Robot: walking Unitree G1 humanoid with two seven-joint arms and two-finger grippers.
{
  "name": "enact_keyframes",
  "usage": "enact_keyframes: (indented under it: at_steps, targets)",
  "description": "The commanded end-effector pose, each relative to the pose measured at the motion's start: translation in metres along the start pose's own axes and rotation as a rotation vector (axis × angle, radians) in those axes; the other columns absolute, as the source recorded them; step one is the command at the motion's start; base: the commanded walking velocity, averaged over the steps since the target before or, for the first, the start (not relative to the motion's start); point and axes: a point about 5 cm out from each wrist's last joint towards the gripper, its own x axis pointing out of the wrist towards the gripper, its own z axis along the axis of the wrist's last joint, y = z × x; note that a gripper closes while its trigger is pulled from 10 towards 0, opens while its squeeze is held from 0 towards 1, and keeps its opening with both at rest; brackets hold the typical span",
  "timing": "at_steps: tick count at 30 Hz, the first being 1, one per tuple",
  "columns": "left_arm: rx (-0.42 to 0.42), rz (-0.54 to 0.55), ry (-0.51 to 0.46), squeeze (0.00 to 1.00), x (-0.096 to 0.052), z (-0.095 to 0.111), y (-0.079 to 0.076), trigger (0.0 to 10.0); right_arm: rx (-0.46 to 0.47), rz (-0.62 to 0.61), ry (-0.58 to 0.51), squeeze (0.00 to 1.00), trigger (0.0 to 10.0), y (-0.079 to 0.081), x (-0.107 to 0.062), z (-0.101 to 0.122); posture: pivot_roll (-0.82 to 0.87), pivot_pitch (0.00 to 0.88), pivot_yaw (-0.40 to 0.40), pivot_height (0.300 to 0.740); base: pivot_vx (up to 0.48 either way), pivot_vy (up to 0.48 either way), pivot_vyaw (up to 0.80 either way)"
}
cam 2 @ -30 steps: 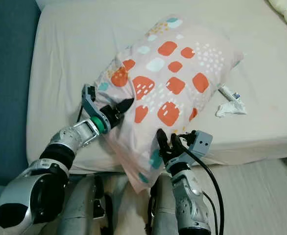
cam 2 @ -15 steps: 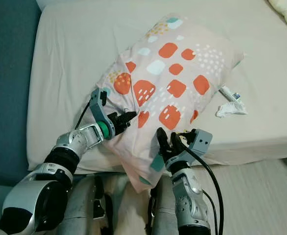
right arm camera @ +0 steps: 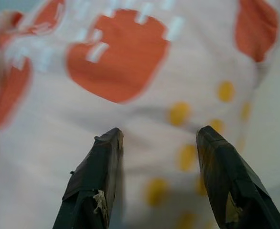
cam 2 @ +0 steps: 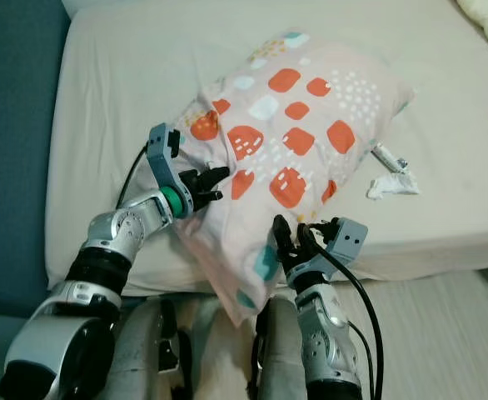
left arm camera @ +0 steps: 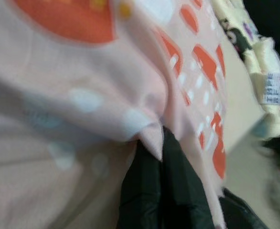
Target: Clean up the room
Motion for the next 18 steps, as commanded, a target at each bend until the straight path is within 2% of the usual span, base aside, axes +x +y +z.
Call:
enact_keyframes:
  at_steps: [1, 2, 5, 6, 11, 13, 16, 17, 18]
  targets:
    - [0.082, 0.01, -0.077, 0.0, -0.005, 0.016, -0.004, 0.0, -0.022, -0.054, 0.025, 0.0, 10.0, -0.011, -0.004, -0.005, -0.02, 0.192, 0.076, 0.625, 0.0, 0.0, 0.0]
    - [0.1, 0.02, -0.098, 0.0, -0.008, 0.021, -0.004, 0.0, -0.034, -0.063, 0.028, 0.0, 10.0, -0.012, -0.003, -0.005, -0.02, 0.192, 0.076, 0.625, 0.0, 0.0, 0.0]
    - [0.224, 0.172, -0.336, 0.0, -0.023, 0.073, -0.002, 0.0, -0.058, -0.094, -0.004, 0.0, 10.0, -0.02, 0.004, 0.006, 0.0, 0.178, 0.056, 0.625, 0.0, 0.0, 0.0]
    - [0.224, 0.172, -0.336, 0.0, -0.023, 0.073, -0.002, 0.0, -0.058, -0.094, -0.004, 0.0, 10.0, -0.02, 0.004, 0.006, 0.0, 0.178, 0.056, 0.625, 0.0, 0.0, 0.0]
    - [0.338, 0.285, -0.653, 0.0, -0.043, 0.152, -0.011, 0.0, -0.102, -0.067, -0.007, 0.0, 10.0, -0.015, 0.02, 0.017, 0.02, 0.149, 0.028, 0.625, 0.0, 0.0, 0.0]
    - [0.359, 0.305, -0.713, 0.0, -0.051, 0.165, -0.015, 0.0, -0.124, -0.09, 0.004, 0.0, 10.0, -0.017, 0.024, 0.017, 0.02, 0.142, 0.022, 0.625, 0.0, 0.0, 0.0]
    - [0.372, 0.309, -0.742, 0.0, -0.055, 0.17, -0.017, 0.0, -0.125, -0.114, 0.002, 0.0, 10.0, -0.02, 0.025, 0.018, 0.02, 0.142, 0.022, 0.625, 0.0, 0.0, 0.0]
    - [0.384, 0.288, -0.766, 0.0, -0.06, 0.173, -0.021, 0.0, -0.111, -0.169, -0.016, 0.0, 10.0, -0.025, 0.028, 0.022, 0.03, 0.139, 0.019, 0.625, 0.0, 0.0, 0.0]
    - [0.396, 0.248, -0.785, 0.0, -0.065, 0.174, -0.026, 0.0, -0.055, -0.227, -0.057, 0.0, 10.0, -0.033, 0.035, 0.032, 0.03, 0.136, 0.017, 0.625, 0.0, 0.0, 0.0]
